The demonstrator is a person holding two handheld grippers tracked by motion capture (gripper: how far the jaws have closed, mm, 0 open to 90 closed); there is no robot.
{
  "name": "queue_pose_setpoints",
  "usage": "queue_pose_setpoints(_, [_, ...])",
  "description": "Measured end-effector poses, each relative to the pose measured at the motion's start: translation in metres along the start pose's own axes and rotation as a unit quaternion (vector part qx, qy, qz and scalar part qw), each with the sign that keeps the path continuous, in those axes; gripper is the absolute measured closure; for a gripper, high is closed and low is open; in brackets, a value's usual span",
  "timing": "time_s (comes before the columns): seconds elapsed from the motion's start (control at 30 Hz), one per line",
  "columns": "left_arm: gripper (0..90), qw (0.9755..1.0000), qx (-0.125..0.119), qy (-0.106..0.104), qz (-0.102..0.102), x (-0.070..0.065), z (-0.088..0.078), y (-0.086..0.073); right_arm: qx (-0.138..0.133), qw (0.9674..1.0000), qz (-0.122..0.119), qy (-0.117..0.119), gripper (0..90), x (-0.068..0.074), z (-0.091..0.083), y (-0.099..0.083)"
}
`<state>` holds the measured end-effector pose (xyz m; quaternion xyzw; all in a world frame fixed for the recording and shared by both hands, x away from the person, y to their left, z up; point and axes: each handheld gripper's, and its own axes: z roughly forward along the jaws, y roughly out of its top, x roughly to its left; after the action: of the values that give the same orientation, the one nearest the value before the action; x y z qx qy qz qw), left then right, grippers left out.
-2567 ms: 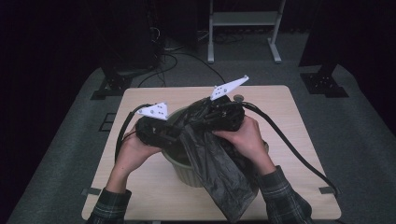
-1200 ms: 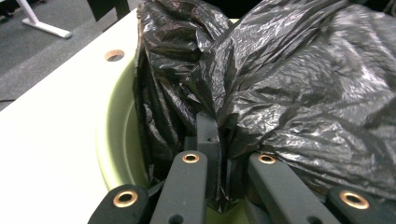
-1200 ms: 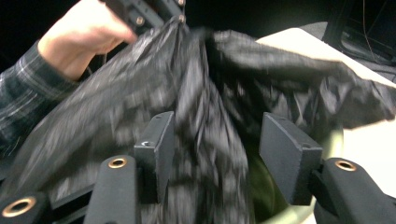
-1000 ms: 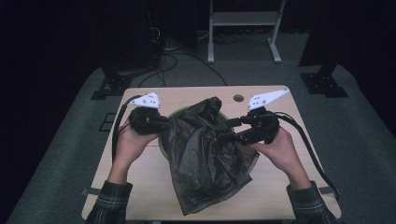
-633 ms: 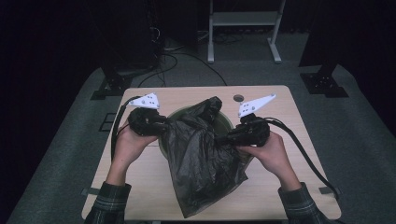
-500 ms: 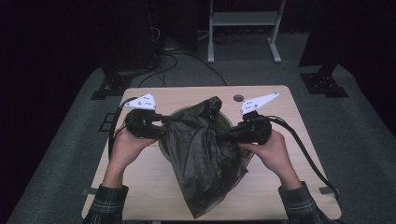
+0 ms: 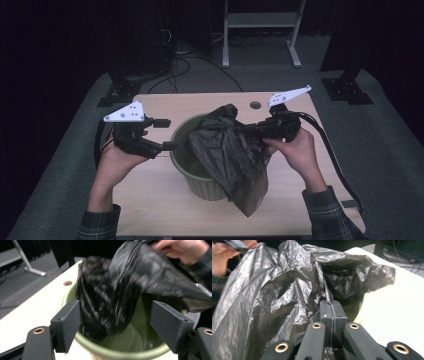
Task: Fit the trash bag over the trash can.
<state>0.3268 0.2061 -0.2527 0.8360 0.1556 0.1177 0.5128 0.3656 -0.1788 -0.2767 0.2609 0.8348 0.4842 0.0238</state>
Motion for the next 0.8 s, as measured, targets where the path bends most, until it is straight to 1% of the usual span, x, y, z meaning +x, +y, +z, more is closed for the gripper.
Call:
queue_pose_setpoints(0.1, [22.9, 0.9999, -0.012, -0.001, 0.012, -0.002, 0.005, 0.014, 0.000, 1.0000, -0.001, 0.000, 89.4, -0.001, 0.006, 0.009])
queue_pose_setpoints(0.2, [23.0, 0.9996, -0.016, -0.007, 0.024, -0.001, 0.017, 0.027, 0.003, 1.0000, -0.008, 0.002, 89.4, 0.000, 0.013, 0.017])
queue_pose_setpoints(0.3, [23.2, 0.9994, -0.011, -0.020, 0.027, 0.002, 0.032, 0.035, 0.002, 0.9999, -0.015, 0.007, 89.3, 0.003, 0.021, 0.027])
queue_pose_setpoints(0.33, [23.2, 0.9993, -0.006, -0.023, 0.030, 0.003, 0.036, 0.037, 0.001, 0.9998, -0.019, 0.008, 89.4, 0.004, 0.023, 0.030])
queue_pose_setpoints(0.4, [23.7, 0.9992, -0.002, -0.027, 0.031, 0.005, 0.046, 0.038, 0.000, 0.9996, -0.024, 0.014, 89.4, 0.006, 0.027, 0.035])
queue_pose_setpoints(0.47, [26.3, 0.9990, 0.013, -0.031, 0.031, 0.007, 0.056, 0.036, -0.004, 0.9993, -0.030, 0.023, 89.4, 0.007, 0.031, 0.039])
queue_pose_setpoints(0.5, [30.5, 0.9986, 0.021, -0.036, 0.032, 0.008, 0.059, 0.034, -0.009, 0.9990, -0.032, 0.029, 89.4, 0.008, 0.032, 0.040])
queue_pose_setpoints(0.57, [45.7, 0.9968, 0.037, -0.061, 0.035, 0.010, 0.067, 0.028, -0.019, 0.9986, -0.031, 0.039, 89.3, 0.009, 0.033, 0.042])
queue_pose_setpoints(0.63, [60.9, 0.9958, 0.051, -0.068, 0.035, 0.011, 0.071, 0.023, -0.023, 0.9983, -0.038, 0.037, 89.2, 0.010, 0.035, 0.045])
queue_pose_setpoints(0.67, [66.1, 0.9955, 0.053, -0.072, 0.030, 0.011, 0.072, 0.018, -0.025, 0.9982, -0.039, 0.037, 88.5, 0.010, 0.035, 0.046])
queue_pose_setpoints(0.7, [71.1, 0.9953, 0.055, -0.074, 0.029, 0.012, 0.072, 0.016, -0.029, 0.9980, -0.042, 0.037, 84.6, 0.011, 0.035, 0.046])
queue_pose_setpoints(0.73, [75.8, 0.9953, 0.057, -0.072, 0.029, 0.013, 0.071, 0.013, -0.029, 0.9981, -0.041, 0.035, 79.0, 0.011, 0.034, 0.046])
queue_pose_setpoints(0.8, [80.7, 0.9960, 0.055, -0.068, 0.021, 0.014, 0.069, 0.009, -0.028, 0.9983, -0.044, 0.027, 73.1, 0.011, 0.031, 0.045])
